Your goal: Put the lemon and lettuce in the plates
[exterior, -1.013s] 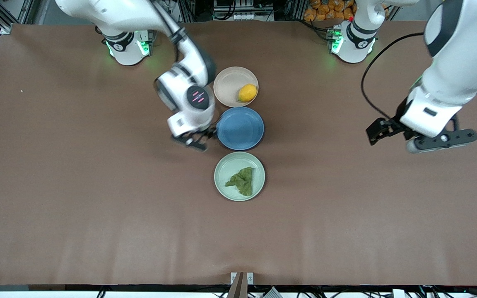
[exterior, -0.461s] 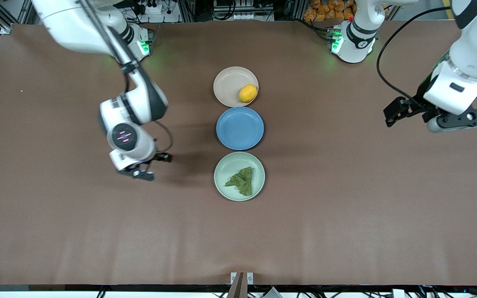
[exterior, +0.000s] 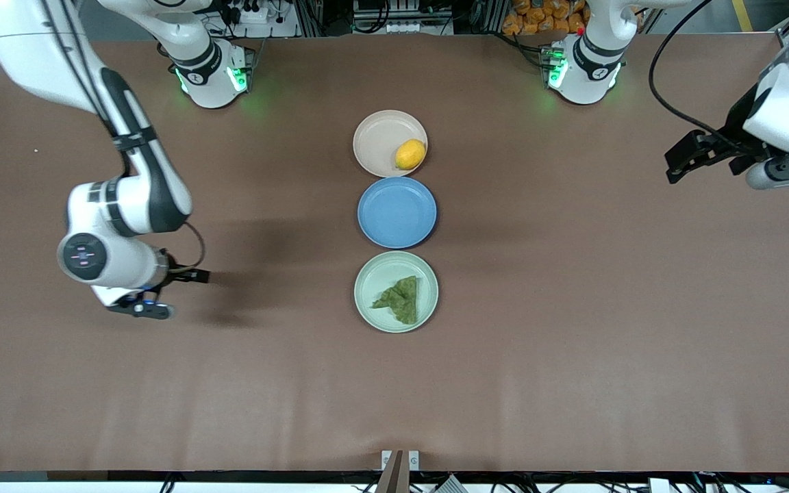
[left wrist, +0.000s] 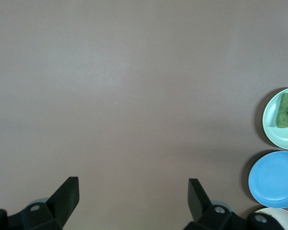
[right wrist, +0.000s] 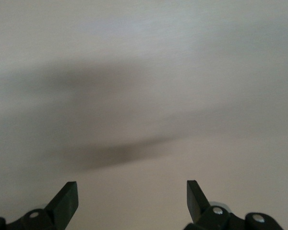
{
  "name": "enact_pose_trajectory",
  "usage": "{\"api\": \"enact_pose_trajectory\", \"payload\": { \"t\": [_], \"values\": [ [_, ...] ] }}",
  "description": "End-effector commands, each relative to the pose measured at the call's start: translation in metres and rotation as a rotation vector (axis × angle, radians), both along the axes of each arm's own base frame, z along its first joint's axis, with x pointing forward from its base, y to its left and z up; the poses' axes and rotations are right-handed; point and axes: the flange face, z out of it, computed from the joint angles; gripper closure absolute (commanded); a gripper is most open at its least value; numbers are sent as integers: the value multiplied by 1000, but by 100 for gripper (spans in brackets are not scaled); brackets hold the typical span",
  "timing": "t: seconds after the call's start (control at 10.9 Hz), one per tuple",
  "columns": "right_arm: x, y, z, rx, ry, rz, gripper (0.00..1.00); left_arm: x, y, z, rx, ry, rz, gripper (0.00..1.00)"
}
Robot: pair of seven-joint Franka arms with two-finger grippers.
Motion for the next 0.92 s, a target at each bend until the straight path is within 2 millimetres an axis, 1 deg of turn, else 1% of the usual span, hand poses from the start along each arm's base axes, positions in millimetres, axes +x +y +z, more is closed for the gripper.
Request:
{"api": "enact_pose_trajectory", "payload": {
  "t": [0.0, 0.09, 0.18, 0.28, 0.37, 0.46, 0.55, 0.64, 0.83],
  "values": [
    [0, -64, 9, 22, -3, -36, 0, -5, 16, 3, 8, 10, 4, 0],
    [-5, -65, 5, 23, 6, -38, 0, -5, 24, 4, -1, 11, 16, 0],
    [-11, -63, 7, 22, 7, -39, 0, -6, 25, 3, -7, 23, 16, 0],
    [-18, -60, 10, 21, -8, -41, 0, -7, 36, 7, -9, 17, 33, 0],
    [-28, -55, 14, 20, -31, -39, 0, -10, 43, 13, -13, 7, 33, 0],
    [-42, -44, 23, 11, -54, -57, 0, -10, 47, 14, -13, 6, 15, 0],
    [-54, -22, 32, -1, -64, -70, 0, -10, 57, 15, -12, 3, 19, 0],
    [-64, -10, 42, -7, -71, -62, 0, -11, 60, 16, -12, 2, 25, 0],
    [-84, -5, 50, -13, -82, -48, 0, -11, 61, 16, -12, 2, 19, 0]
  ]
}}
